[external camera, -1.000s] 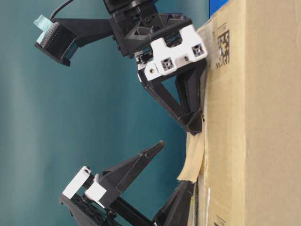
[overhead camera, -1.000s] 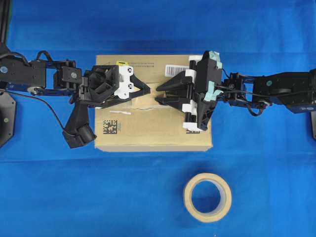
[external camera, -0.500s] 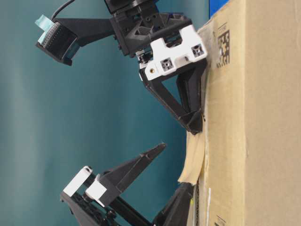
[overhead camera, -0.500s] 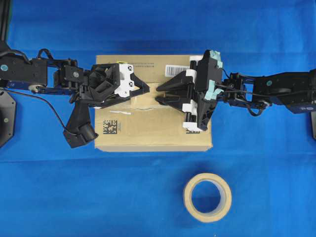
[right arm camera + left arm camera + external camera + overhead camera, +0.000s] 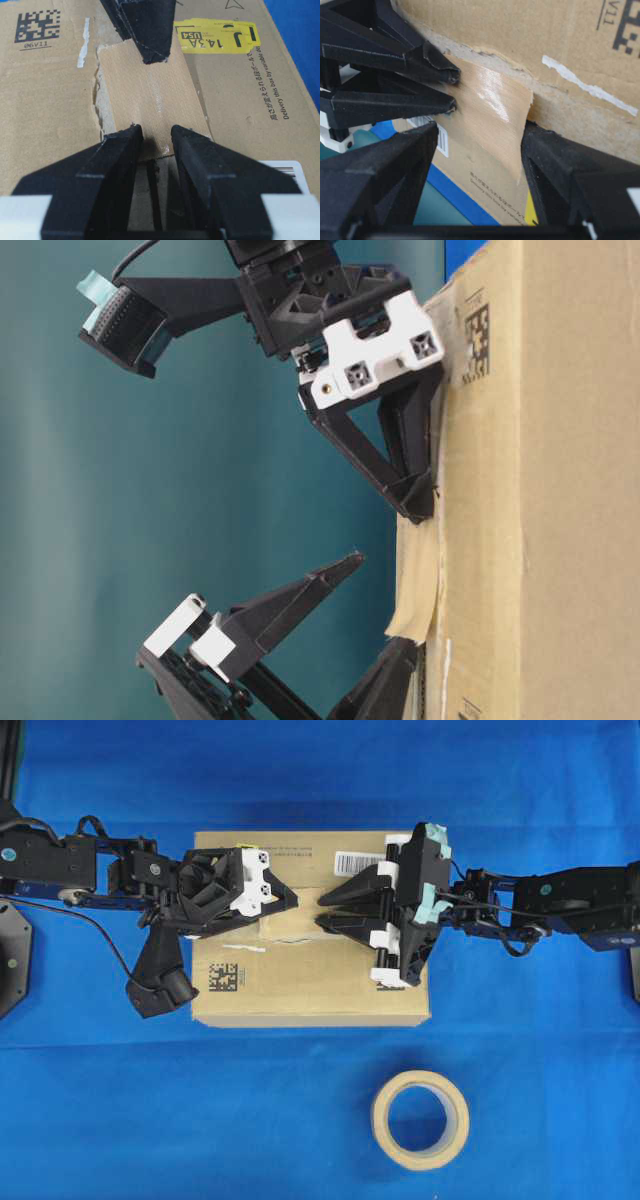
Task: Apply tape along the seams of the closed cardboard box to seal it securely.
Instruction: 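Hold the tape with the left gripper while the right gripper presses it flat, then release the tape with the left gripper and rotate it to press down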
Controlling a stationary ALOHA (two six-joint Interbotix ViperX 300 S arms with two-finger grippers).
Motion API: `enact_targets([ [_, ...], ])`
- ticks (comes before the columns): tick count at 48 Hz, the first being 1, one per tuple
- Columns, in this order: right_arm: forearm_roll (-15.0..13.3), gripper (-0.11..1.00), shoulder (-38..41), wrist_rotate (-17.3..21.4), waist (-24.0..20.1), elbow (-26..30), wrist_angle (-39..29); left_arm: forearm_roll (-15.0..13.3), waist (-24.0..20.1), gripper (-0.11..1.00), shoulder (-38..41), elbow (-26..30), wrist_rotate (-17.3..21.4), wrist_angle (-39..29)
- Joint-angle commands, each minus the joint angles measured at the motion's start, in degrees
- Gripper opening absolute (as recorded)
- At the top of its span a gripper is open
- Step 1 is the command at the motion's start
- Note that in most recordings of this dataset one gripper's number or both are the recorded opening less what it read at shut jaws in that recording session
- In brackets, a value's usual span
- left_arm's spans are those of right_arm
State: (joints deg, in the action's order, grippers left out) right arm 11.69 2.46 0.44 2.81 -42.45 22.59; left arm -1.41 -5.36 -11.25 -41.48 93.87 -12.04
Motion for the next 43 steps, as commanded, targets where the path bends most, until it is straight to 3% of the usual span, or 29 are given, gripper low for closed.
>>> enact_targets([
  [1, 0.2, 0.39, -0.4, -0.1, -0.3, 0.3, -0.1, -0.2, -0.3, 0.63, -0.9, 1.0, -0.2, -0.3],
  [27, 0.2, 0.39, -0.4, -0.1, -0.4, 0.4, -0.6, -0.2, -0.4, 0.63, -2.4, 0.6, -0.3, -2.4],
  [43, 0.2, 0.39, -0.4, -0.1, -0.4, 1.1, -0.6, -0.4, -0.3, 0.63, -8.5, -2.0, -1.4, -0.8],
])
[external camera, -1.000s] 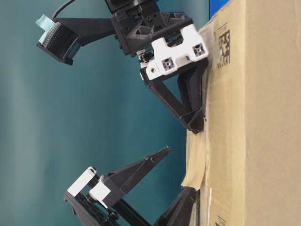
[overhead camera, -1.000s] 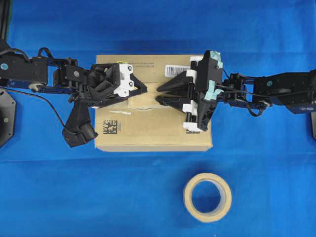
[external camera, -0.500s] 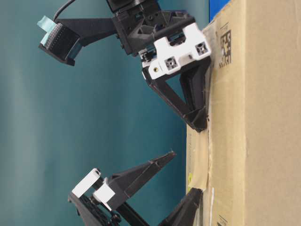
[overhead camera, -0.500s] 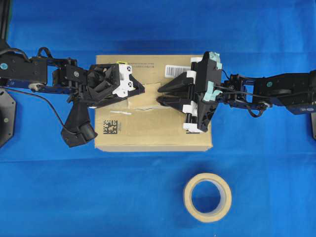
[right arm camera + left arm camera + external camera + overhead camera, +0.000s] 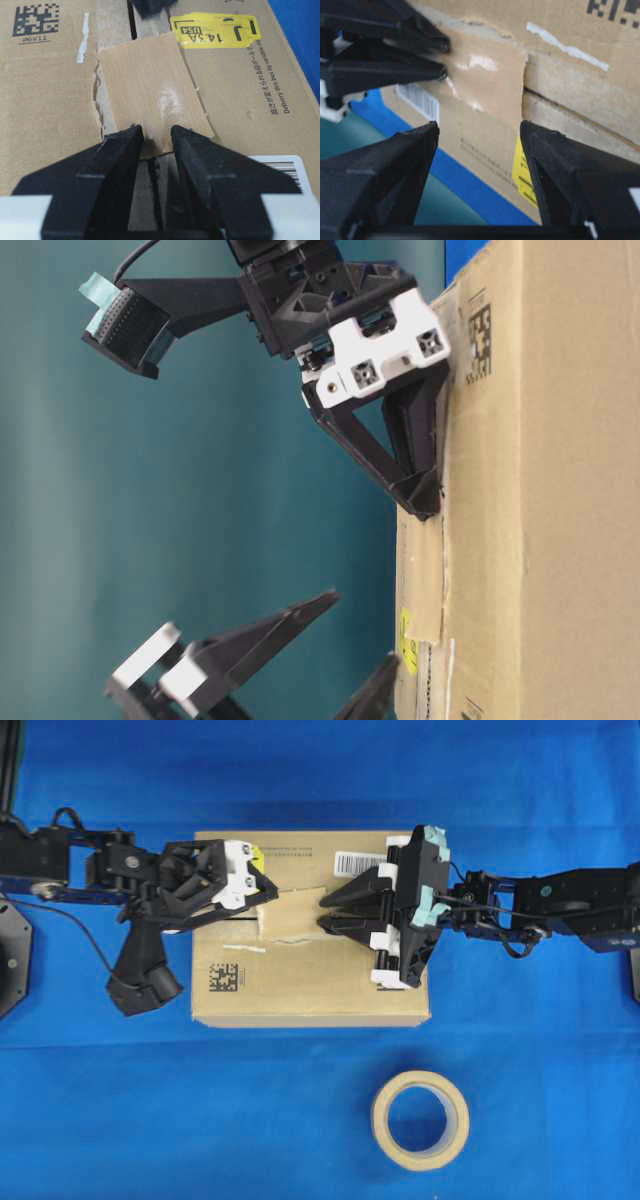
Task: Apply tape along the seams of the closed cardboard box to seal it securely.
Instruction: 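Release the tape with the left gripper and rotate it to press down, then press both grippers down on the tape, smoothing it along the seam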
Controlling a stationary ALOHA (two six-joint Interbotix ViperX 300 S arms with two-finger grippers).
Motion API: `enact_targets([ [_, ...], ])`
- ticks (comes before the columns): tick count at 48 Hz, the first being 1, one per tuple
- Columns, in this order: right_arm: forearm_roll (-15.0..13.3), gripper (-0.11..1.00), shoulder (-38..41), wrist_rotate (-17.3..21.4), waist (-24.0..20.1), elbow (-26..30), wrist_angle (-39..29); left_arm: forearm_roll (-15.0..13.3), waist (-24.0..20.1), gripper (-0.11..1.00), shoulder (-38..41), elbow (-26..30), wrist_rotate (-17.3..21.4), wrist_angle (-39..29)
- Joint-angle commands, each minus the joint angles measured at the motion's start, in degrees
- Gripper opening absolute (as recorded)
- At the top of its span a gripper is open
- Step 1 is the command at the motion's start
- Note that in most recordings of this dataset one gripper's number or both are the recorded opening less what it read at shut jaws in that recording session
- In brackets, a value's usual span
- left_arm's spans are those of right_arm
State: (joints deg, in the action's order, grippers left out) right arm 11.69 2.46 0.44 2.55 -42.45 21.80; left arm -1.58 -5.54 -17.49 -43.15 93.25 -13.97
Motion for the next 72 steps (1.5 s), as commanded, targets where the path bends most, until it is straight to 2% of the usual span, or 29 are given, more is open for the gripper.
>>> enact_targets([
  [1, 0.2, 0.40, -0.5, -0.2, -0.1, 1.1, 0.2, -0.3, -0.1, 0.63, -2.5, -0.6, -1.4, 1.5],
  [5, 0.1, 0.39, -0.7, -0.3, -0.1, 1.6, 0.2, -0.3, 0.0, 0.63, -3.5, -1.7, -4.6, 3.1],
  [11, 0.1, 0.39, -1.7, -0.7, -0.1, 2.1, 0.1, -0.4, 1.1, 0.62, -4.6, -2.7, -12.8, 6.2],
  [16, 0.0, 0.40, -3.3, -1.1, -0.1, 2.2, 0.1, -0.5, 2.1, 0.62, -4.6, -3.0, -22.7, 10.1],
  [17, -0.1, 0.39, -3.8, -1.2, -0.1, 2.2, 0.1, -0.5, 2.3, 0.62, -4.5, -3.0, -26.0, 11.3],
  [22, -0.1, 0.39, -5.7, -2.0, -0.1, 2.1, 0.2, -0.5, 2.5, 0.60, -3.8, -3.0, -37.4, 15.2],
  [29, -0.2, 0.39, -7.9, -3.7, 0.0, 2.2, 0.4, -0.5, 2.4, 0.48, -2.8, -3.1, -52.7, 19.8],
  [35, -0.1, 0.39, -8.2, -4.1, 0.8, 2.5, 1.7, -0.4, 2.4, 0.26, -1.8, -3.3, -61.4, 22.0],
  [41, -0.2, 0.31, -7.6, -4.8, 1.2, 3.3, 2.9, -0.4, 2.4, 0.03, 0.6, -3.4, -66.1, 24.4],
  [43, -0.3, 0.20, -7.3, -5.2, 1.4, 3.6, 2.9, -0.4, 2.4, 0.00, 1.5, -3.5, -66.5, 25.3],
  [47, -0.3, 0.00, -6.5, -5.7, 1.7, 4.3, 3.0, -0.4, 2.4, 0.00, 3.3, -3.3, -67.6, 26.7],
  [57, -0.3, -0.01, -3.3, -6.8, 1.8, 6.7, 2.6, -0.5, 2.4, 0.00, 5.3, -3.3, -68.1, 29.1],
  [72, -0.1, -0.01, 2.0, -6.3, 1.9, 9.2, 2.5, -0.4, 2.2, 0.00, 7.5, -5.3, -73.8, 32.1],
])
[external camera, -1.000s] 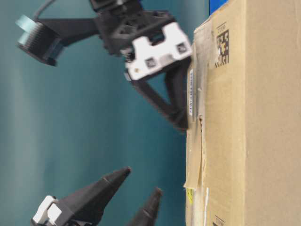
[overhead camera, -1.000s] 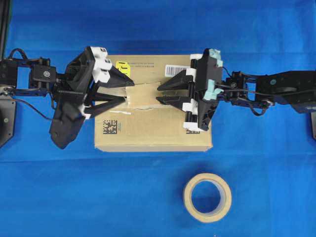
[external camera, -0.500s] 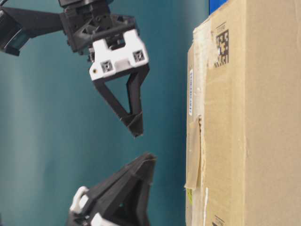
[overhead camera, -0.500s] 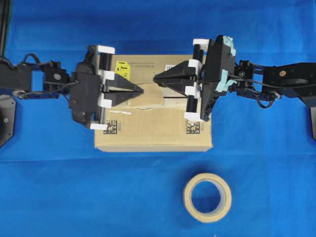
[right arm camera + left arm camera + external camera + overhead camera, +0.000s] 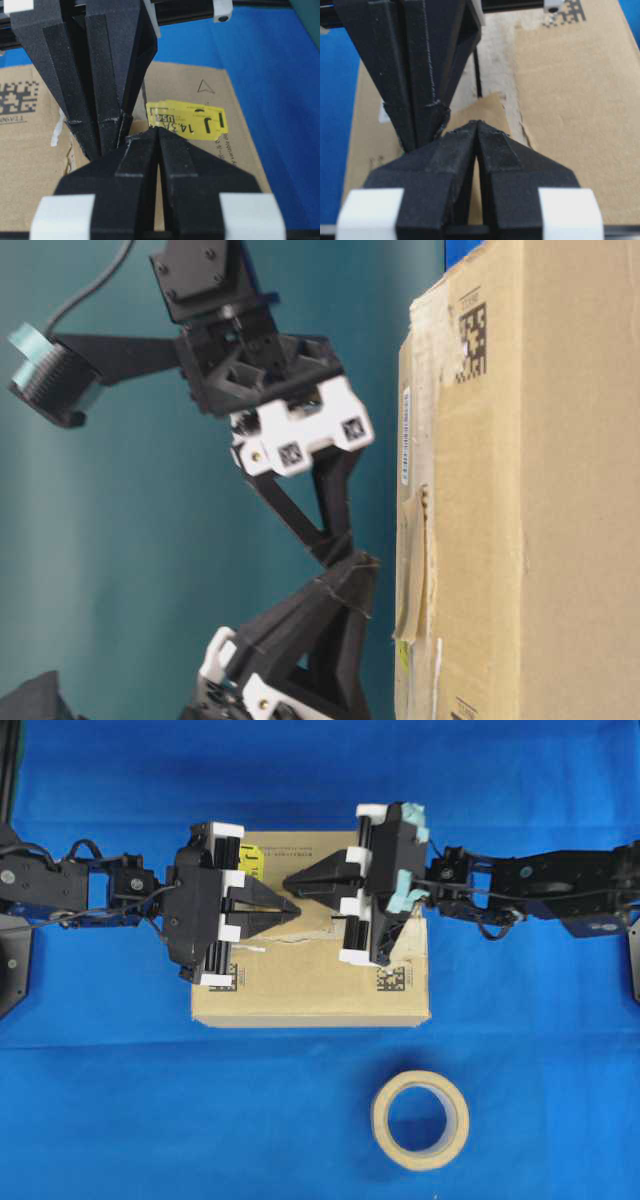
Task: Apply tape along the seams of the closed cardboard box to seal it securely.
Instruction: 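Press both grippers down on the tape, smoothing it along the seam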
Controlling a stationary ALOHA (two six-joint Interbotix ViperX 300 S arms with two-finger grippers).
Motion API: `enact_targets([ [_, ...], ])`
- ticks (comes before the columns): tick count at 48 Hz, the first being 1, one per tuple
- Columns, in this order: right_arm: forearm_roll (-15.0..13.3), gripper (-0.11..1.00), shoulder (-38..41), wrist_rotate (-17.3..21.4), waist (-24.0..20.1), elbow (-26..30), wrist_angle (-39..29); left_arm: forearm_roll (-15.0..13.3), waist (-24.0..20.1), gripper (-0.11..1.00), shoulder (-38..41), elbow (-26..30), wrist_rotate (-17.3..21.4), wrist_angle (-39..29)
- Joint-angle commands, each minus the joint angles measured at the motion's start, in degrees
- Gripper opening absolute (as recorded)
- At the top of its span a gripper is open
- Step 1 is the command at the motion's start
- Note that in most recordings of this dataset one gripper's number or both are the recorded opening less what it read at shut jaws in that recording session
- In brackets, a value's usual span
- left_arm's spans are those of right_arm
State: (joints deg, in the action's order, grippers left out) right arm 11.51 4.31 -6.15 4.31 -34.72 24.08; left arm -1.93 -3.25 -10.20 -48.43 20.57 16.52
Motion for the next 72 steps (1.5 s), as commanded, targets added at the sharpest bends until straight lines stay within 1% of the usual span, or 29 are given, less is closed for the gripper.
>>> enact_targets([
  [1, 0.1, -0.01, 0.4, 0.4, 0.1, 1.5, 0.3, -0.1, -0.2, 0.00, 0.4, -0.3, -1.8, 1.9],
  [6, 0.3, -0.01, 1.7, 0.8, 0.0, 1.5, 0.0, -0.2, -0.6, 0.00, 1.5, -1.5, -4.0, 3.6],
  [11, 0.5, -0.01, 2.7, 1.1, -0.4, 1.1, -1.6, -0.1, -1.6, 0.00, 1.9, -2.7, -8.1, 4.9],
  [18, 1.6, -0.01, 2.5, 1.6, -0.7, -0.6, -3.3, -0.2, -2.1, 0.00, 2.9, -4.7, -11.8, 5.5],
  [22, 2.4, -0.01, 1.8, 1.6, -0.7, -1.8, -3.3, -0.4, -2.1, 0.00, 3.7, -5.6, -12.5, 5.9],
  [30, 4.0, -0.01, -0.3, 1.6, -0.7, -5.5, -3.3, -0.6, -2.1, 0.00, 4.1, -7.6, -15.9, 6.0],
  [35, 5.1, -0.01, -1.3, 1.6, -0.8, -7.6, -3.1, -0.5, -2.3, 0.00, 3.6, -9.0, -17.1, 6.0],
  [43, 5.4, -0.01, -2.7, 1.6, -0.8, -8.9, -2.5, -0.5, -2.9, 0.00, 2.4, -10.6, -18.5, 6.0],
  [48, 5.4, -0.01, -4.0, 1.1, -0.8, -8.5, -2.5, -0.5, -2.9, 0.00, 1.8, -9.9, -18.6, 6.0],
  [60, 4.8, -0.01, -8.7, -0.4, -0.7, -6.4, -2.2, -0.3, -2.2, 0.00, -3.0, -5.4, -17.7, 5.4],
  [67, 4.8, -0.01, -7.7, -1.2, -0.6, -4.7, -1.8, 0.1, -1.9, 0.00, -2.5, -3.5, -16.6, 5.8],
  [72, 4.8, -0.01, -6.0, -1.4, -0.6, -3.0, -1.8, 0.1, -0.9, 0.00, -1.0, -1.8, -15.6, 5.8],
])
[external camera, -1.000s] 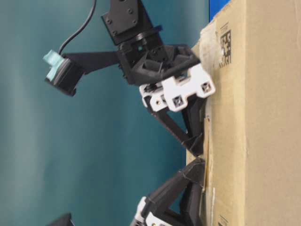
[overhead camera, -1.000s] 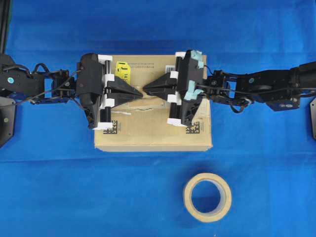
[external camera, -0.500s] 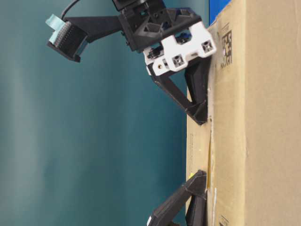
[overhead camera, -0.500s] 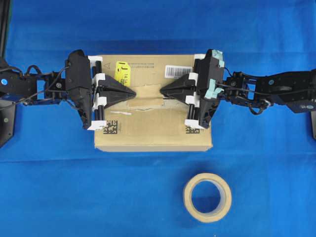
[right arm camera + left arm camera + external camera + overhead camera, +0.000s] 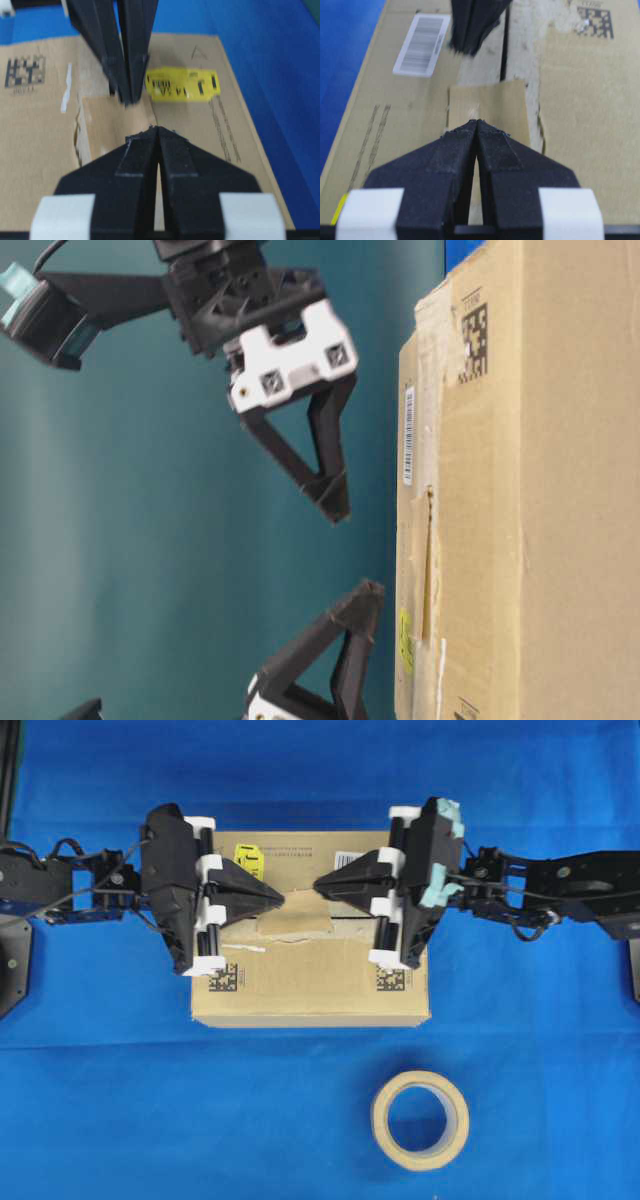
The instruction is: Apply tape along the seams of the closed cardboard box to seal it securely.
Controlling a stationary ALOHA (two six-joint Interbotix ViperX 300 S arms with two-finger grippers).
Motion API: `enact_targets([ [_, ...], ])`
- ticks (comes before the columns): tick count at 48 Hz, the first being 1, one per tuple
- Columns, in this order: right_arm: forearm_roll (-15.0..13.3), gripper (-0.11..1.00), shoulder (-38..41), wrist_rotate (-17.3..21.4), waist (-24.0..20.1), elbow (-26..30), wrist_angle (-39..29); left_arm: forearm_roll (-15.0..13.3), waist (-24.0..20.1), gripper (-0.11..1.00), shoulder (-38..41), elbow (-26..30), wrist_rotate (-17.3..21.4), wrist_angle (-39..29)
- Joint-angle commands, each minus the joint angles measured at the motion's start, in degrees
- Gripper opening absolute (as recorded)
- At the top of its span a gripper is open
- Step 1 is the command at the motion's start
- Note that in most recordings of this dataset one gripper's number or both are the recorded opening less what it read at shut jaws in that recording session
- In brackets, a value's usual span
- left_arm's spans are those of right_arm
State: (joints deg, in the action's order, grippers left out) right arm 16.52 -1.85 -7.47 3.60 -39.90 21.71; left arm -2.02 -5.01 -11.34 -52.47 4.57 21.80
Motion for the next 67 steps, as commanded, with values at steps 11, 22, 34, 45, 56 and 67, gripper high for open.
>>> enact_targets([
  [11, -0.2, -0.01, 4.3, -0.4, 0.1, 5.6, 0.5, 0.1, 3.2, 0.00, 3.3, 4.3, 1.1, 0.5],
  [22, -0.2, -0.01, 8.0, -0.4, -1.0, 7.6, 0.5, -0.2, 3.8, 0.00, 5.4, 2.9, 0.1, 0.6],
  [34, 0.4, -0.01, 10.5, 0.7, -2.6, 7.0, 0.4, -0.4, 3.8, 0.00, 6.4, -0.8, -1.3, 2.0],
  [45, 4.0, -0.01, 10.3, 0.8, -3.7, 3.1, 0.3, -0.5, 3.8, 0.00, 5.4, -5.0, -5.4, 2.3],
  [56, 6.8, -0.01, 7.6, 0.8, -4.7, -2.2, 0.5, -0.5, 3.8, 0.00, 4.6, -7.3, -7.0, 2.3],
  [67, 7.4, -0.01, 6.3, 0.7, -5.0, -3.6, 0.5, -0.4, 3.8, 0.00, 4.2, -7.6, -7.2, 1.8],
])
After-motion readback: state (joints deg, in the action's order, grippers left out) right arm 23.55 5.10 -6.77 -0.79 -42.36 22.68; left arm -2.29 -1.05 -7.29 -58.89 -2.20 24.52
